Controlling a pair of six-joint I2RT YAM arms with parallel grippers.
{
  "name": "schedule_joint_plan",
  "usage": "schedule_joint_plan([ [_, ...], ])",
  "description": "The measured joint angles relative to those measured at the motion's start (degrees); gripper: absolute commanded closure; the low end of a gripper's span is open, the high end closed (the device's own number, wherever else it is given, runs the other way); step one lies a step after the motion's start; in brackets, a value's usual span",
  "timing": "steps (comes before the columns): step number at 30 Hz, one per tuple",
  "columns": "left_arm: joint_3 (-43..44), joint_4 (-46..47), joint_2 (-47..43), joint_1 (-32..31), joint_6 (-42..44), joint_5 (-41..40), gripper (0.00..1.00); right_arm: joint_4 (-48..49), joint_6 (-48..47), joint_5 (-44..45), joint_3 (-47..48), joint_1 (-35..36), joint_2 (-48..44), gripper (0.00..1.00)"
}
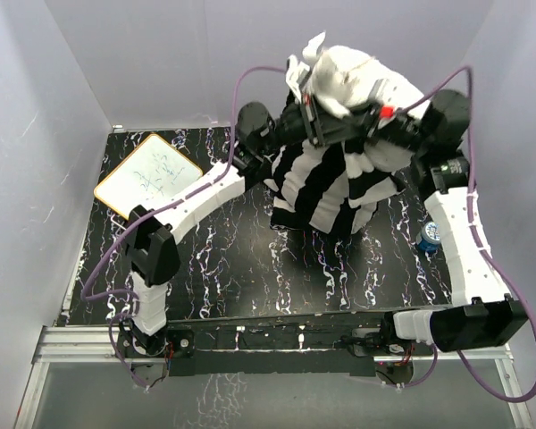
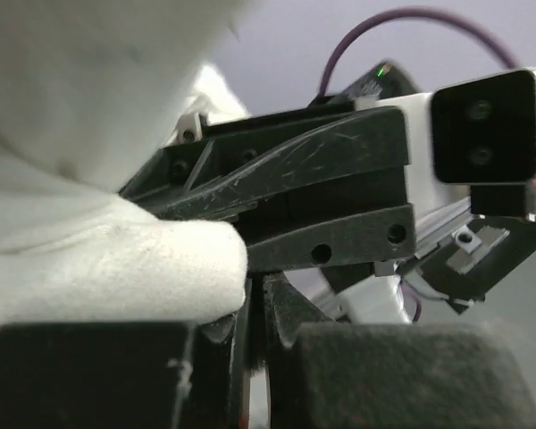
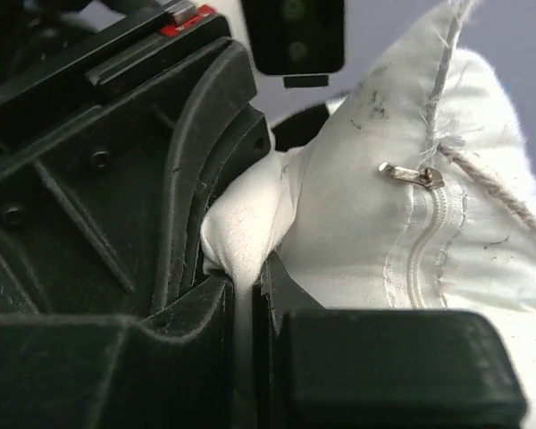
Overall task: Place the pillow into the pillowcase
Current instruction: Stuff the pillow into the pillowcase.
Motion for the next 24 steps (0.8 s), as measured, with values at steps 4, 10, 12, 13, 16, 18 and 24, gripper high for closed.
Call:
schedule_joint_plan([
  [4,-22.12,6.71,-6.36,0.17,-2.19,1.42,1.00,-8.17,-12.98,2.91,-12.59,2.43,-4.20,0.92],
  [10,-46.42,2.10,-19.93,-0.17,1.70,-2.45,1.00,-10.73,-18.29,3.82,-25.46,4.28,-7.26,0.92],
  [12,-49.37,0.22,-25.88,-0.17,3.39,-4.15,1.00,-9.62,-18.16,4.48,-27.21,5.01,-7.72,0.92],
  [13,-49.94,-1.27,-28.98,-0.15,4.48,-5.07,1.00,-9.09,-17.97,4.70,-27.30,5.29,-7.98,0.92],
  [16,-49.46,-6.99,-36.92,0.09,8.87,-7.74,1.00,-8.20,-17.59,5.29,-24.30,6.54,-7.39,0.92],
  [18,-47.19,-11.47,-39.43,0.09,11.58,-8.72,1.00,-9.35,-17.92,8.07,-20.13,10.21,-5.90,0.92],
  [24,-43.60,-25.53,-47.28,1.25,17.40,-9.88,1.00,-11.78,-19.19,22.23,-16.63,29.51,-2.08,0.92],
])
